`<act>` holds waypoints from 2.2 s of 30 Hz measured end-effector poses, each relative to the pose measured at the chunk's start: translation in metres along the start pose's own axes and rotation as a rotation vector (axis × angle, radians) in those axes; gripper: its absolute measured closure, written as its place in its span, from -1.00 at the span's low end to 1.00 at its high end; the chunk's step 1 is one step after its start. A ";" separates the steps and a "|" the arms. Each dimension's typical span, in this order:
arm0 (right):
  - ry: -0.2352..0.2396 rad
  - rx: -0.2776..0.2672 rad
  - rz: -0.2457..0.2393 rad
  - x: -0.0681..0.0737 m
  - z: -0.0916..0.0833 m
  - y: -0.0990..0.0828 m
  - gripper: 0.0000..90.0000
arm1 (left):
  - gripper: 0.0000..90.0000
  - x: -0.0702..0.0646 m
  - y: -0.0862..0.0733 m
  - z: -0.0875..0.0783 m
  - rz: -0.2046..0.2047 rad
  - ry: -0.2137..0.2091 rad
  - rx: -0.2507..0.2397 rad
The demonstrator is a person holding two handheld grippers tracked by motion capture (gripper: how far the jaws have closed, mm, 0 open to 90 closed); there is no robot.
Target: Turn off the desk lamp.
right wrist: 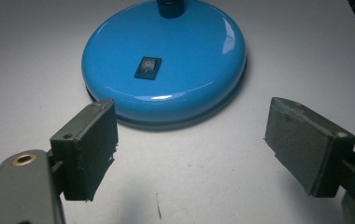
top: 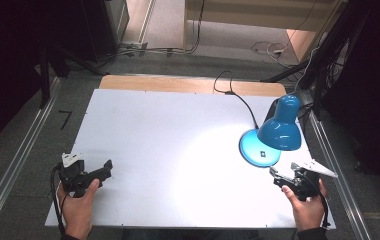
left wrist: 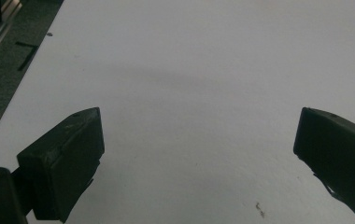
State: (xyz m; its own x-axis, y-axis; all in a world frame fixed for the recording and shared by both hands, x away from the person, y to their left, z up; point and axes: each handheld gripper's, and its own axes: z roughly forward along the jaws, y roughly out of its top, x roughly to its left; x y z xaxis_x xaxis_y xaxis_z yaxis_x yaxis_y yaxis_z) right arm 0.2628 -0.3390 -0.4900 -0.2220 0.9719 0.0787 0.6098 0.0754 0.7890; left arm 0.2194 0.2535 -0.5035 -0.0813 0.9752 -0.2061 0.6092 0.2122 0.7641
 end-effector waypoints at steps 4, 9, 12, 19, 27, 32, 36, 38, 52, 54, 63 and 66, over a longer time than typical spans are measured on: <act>0.001 0.003 -0.001 0.001 0.001 0.000 -0.65 | -0.95 0.000 0.000 0.000 -0.001 0.002 0.001; 0.004 0.006 0.000 0.002 0.002 0.001 -0.64 | -0.95 0.000 0.000 0.000 0.001 0.002 0.004; 0.003 0.006 -0.004 0.003 0.003 0.001 -0.63 | -0.95 0.000 0.000 0.000 0.002 0.003 0.005; 0.008 0.003 -0.008 0.005 0.006 0.002 -0.63 | -0.95 0.000 0.000 0.001 0.002 0.001 0.004; 0.008 0.005 -0.006 0.007 0.007 0.004 -0.61 | -0.95 -0.001 0.000 0.001 0.002 -0.001 0.006; 0.008 0.006 -0.003 0.007 0.009 0.005 -0.60 | -0.95 -0.001 -0.001 0.001 0.003 -0.001 0.006; 0.010 0.004 -0.009 0.008 0.011 0.006 -0.57 | -0.95 -0.001 -0.001 0.001 0.003 -0.001 0.005; 0.011 0.005 -0.008 0.009 0.011 0.007 -0.55 | -0.95 -0.001 -0.001 0.001 0.002 0.000 0.006; 0.020 -0.009 -0.016 0.014 0.017 0.011 -0.29 | -0.95 -0.001 -0.001 0.001 0.003 -0.001 0.006; 0.022 -0.005 -0.017 0.015 0.019 0.011 -0.25 | -0.95 -0.001 -0.001 0.001 0.002 -0.001 0.006; 0.033 -0.041 -0.024 0.017 0.023 0.015 0.26 | -0.95 -0.001 -0.001 0.002 0.002 -0.002 0.007; 0.042 -0.055 -0.020 0.017 0.025 0.016 0.47 | -0.95 -0.001 -0.001 0.002 0.002 -0.002 0.009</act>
State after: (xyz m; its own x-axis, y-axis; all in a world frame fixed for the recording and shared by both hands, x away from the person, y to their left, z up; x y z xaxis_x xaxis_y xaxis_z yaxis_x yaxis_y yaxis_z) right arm 0.2880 -0.3153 -0.4913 -0.2662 0.9599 0.0877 0.5626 0.0809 0.8228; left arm 0.2203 0.2526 -0.5049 -0.0787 0.9754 -0.2059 0.6161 0.2099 0.7592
